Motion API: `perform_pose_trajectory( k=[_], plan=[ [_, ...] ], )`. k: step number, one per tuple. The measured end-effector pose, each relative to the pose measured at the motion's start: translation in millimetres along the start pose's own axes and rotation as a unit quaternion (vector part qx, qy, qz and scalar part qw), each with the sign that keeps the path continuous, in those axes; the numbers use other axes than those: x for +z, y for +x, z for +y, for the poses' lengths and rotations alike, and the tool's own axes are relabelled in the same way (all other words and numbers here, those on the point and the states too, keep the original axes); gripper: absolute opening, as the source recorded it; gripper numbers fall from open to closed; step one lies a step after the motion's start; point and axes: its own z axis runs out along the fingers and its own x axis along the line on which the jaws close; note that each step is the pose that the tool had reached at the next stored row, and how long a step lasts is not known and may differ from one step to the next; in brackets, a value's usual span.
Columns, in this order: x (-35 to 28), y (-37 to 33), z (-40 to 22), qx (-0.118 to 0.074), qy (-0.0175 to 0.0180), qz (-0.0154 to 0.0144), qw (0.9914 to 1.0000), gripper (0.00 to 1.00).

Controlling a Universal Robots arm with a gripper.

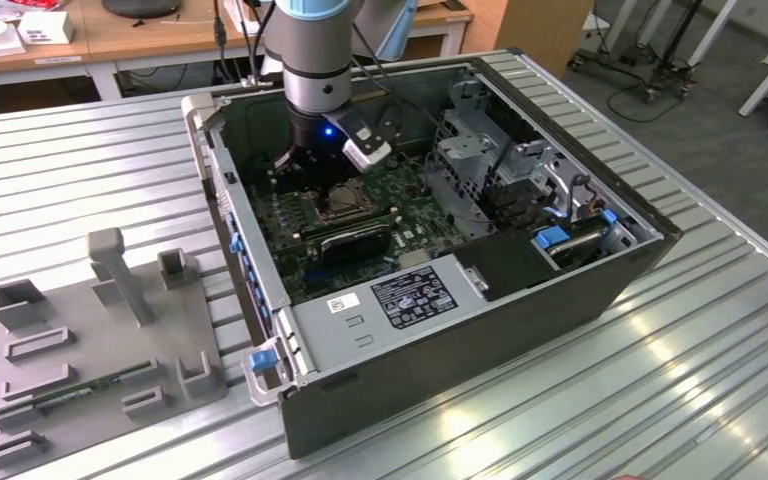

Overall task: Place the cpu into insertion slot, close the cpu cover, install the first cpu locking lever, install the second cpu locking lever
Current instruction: 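Close the cpu cover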

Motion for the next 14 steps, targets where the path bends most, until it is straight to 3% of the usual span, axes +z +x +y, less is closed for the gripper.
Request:
perform_pose_trajectory(
  k=[6,14],
  plan=[
    [-1.2,-0.2,0.2,0.000,-0.0005,-0.0004,1.00000,0.11],
    [-8.2,-0.5,0.4,0.000,-0.0004,-0.0003,1.00000,0.11]
  ],
)
